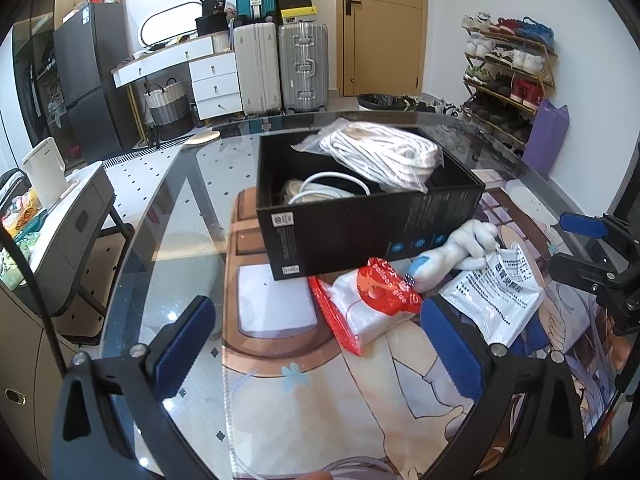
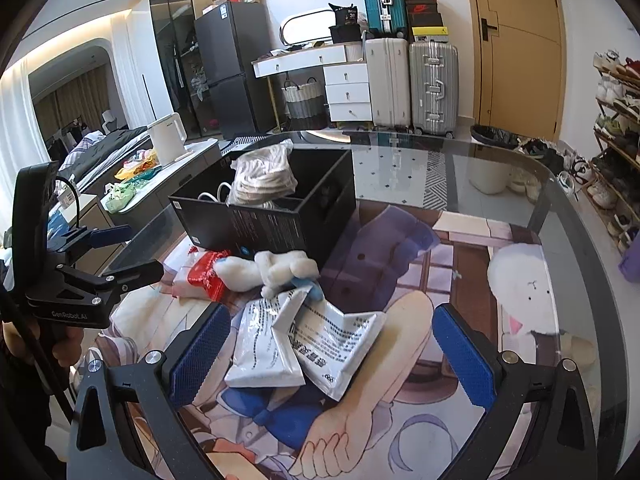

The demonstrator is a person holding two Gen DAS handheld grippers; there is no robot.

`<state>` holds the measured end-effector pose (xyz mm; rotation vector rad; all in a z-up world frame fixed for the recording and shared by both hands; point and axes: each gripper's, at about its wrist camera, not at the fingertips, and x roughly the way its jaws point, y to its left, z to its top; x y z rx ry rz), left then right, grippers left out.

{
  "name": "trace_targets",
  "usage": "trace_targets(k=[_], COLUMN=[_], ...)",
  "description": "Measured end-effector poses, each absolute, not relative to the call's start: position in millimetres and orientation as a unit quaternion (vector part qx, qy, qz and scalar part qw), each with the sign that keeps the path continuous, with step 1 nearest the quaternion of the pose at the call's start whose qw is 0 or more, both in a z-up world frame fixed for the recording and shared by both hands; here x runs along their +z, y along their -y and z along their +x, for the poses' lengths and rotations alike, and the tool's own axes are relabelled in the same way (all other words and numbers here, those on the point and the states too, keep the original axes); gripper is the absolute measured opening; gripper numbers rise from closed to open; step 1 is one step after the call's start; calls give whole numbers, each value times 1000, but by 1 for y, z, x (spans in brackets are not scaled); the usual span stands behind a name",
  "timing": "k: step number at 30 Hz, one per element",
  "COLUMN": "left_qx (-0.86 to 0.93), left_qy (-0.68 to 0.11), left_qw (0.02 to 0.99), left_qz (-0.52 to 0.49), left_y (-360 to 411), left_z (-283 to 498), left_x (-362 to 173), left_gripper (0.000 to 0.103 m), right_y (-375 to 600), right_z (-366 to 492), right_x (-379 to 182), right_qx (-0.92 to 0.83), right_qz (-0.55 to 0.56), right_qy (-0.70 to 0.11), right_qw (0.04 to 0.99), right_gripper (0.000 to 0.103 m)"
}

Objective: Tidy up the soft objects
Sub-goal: 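Move both tools back from the box toward the remaining items on the table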

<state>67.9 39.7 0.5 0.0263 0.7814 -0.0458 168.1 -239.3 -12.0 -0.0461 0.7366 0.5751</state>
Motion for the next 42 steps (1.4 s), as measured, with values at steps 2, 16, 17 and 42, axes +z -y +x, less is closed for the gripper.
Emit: trace_targets(k=[2,16,17,42], left_qx=[-25,-31,-31,-35], left_qy=[-384,-414,-416,-449], left_qw=[923,910,909,893], left_qz=[13,10,10,21], left_y=[-38,-31,-30,-19], left_z=[69,82,84,114], left_x=[-1,-17,-18,-29], left_gripper=[103,103,103,103], right_y=[239,234,234,210], right_z=[168,172,173,172], right_x=[-15,-31,-32,-35], right_qx=[275,272,272,286], right_qz=[-23,-34,-35,-92], right_qy=[-357,-380,-381,-376], right_qw=[892,883,883,877], right_gripper=[102,102,102,102])
